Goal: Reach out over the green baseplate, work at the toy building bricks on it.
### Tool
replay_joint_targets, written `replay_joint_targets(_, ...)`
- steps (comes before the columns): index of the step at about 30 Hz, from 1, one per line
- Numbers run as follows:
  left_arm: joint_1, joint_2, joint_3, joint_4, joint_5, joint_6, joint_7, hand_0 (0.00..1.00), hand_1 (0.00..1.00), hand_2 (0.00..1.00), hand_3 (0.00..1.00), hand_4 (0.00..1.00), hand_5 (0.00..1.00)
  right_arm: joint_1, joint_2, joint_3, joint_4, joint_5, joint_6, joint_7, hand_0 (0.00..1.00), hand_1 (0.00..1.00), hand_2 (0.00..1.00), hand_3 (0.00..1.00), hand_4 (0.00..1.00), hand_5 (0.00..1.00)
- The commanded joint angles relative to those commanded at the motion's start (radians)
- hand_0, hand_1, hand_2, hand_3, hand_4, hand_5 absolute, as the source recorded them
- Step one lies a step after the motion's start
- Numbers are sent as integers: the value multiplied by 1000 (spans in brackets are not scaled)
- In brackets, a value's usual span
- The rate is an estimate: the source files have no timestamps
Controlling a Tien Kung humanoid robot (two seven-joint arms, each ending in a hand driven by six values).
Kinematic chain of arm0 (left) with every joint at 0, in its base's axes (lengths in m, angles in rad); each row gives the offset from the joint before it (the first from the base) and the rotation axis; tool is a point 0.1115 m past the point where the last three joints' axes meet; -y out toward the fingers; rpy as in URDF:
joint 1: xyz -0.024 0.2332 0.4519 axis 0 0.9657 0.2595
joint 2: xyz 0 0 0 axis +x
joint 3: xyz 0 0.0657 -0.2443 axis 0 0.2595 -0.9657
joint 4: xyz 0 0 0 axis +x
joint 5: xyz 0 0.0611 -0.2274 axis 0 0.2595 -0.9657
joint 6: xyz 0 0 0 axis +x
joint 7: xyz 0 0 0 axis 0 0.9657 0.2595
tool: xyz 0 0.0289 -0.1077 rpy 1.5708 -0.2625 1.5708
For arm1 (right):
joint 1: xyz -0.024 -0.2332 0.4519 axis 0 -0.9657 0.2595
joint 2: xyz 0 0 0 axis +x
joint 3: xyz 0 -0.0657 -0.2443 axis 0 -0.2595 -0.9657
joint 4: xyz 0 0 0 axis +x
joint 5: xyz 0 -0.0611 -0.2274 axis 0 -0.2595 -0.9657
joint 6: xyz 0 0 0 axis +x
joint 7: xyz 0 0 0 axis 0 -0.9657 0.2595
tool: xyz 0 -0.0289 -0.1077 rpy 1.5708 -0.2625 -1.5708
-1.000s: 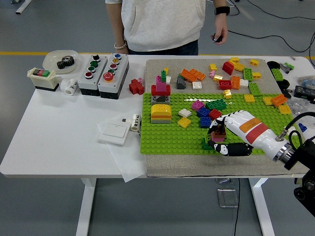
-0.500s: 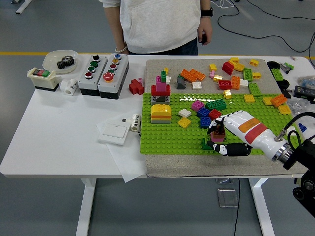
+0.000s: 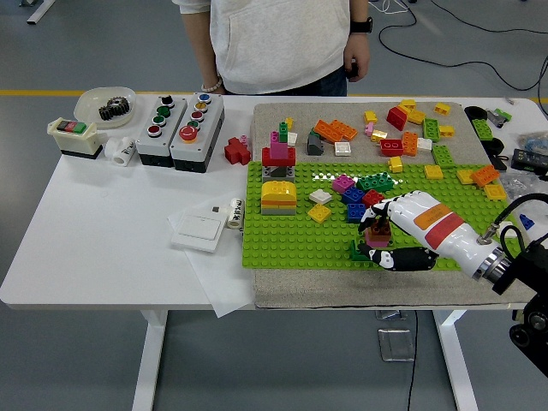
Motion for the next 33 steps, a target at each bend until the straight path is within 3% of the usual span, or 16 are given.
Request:
replay_joint_targets(10, 3, 0, -4, 0, 6, 0, 1, 482, 574, 635, 578, 604, 676, -3, -1, 17, 2, 5, -23, 2, 458, 458, 538, 542, 686, 547)
replay_joint_targets(33, -4, -2, -1, -1, -1, 0, -1, 482, 574, 636, 578, 603, 676, -11, 6, 8, -35, -7, 1, 0, 450, 455, 535, 541, 682, 541)
